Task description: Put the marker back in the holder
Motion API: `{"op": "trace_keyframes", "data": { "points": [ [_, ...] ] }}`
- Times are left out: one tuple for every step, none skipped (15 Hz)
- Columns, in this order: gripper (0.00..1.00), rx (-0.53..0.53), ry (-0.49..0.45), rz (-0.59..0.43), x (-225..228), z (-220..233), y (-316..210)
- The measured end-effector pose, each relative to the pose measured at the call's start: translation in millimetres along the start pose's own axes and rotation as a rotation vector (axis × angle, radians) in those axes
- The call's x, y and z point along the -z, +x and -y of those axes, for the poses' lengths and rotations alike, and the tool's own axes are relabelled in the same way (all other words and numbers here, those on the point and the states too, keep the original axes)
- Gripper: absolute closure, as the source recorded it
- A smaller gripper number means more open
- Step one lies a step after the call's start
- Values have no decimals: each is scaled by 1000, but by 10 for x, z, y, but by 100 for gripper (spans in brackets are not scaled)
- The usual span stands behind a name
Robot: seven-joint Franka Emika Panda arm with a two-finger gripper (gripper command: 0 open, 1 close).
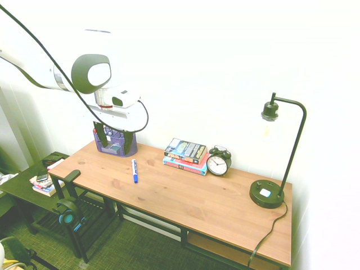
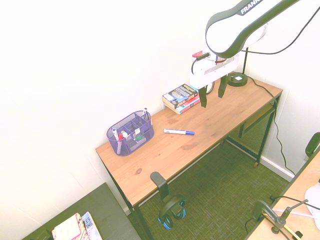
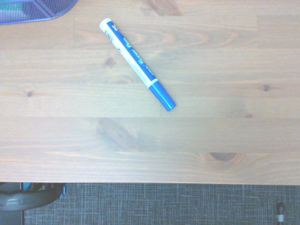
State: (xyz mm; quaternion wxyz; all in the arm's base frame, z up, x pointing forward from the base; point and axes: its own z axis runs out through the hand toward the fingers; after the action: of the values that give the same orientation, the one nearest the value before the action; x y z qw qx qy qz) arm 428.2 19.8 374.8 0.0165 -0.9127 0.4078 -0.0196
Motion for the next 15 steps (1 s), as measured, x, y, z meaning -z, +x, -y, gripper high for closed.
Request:
{"op": "trace_keyframes", "data": {
  "points": [
    [0, 4, -3, -2, -3, -1, 0],
    [0, 11, -7, -10, -9, -9, 1],
    [0, 18, -1, -27, -21, -14, 10],
    [0, 26, 10, -47, -57, -14, 12],
    [0, 31, 21, -58, -109, 2, 9],
    [0, 38, 29, -62, -187, 39, -4],
    [0, 51, 35, -63, -305, 104, -26],
    [0, 63, 40, -61, -454, 170, -43],
    [0, 73, 42, -55, -637, 233, -52],
    [0, 81, 41, -45, -840, 297, -45],
    [0, 88, 36, -34, -1039, 360, -25],
    [0, 95, 31, -24, -1221, 425, 1],
    [0, 102, 27, -15, -1373, 491, 31],
    [0, 110, 26, -9, -1497, 549, 60],
    [0, 119, 24, -5, -1595, 591, 80]
  ]
}}
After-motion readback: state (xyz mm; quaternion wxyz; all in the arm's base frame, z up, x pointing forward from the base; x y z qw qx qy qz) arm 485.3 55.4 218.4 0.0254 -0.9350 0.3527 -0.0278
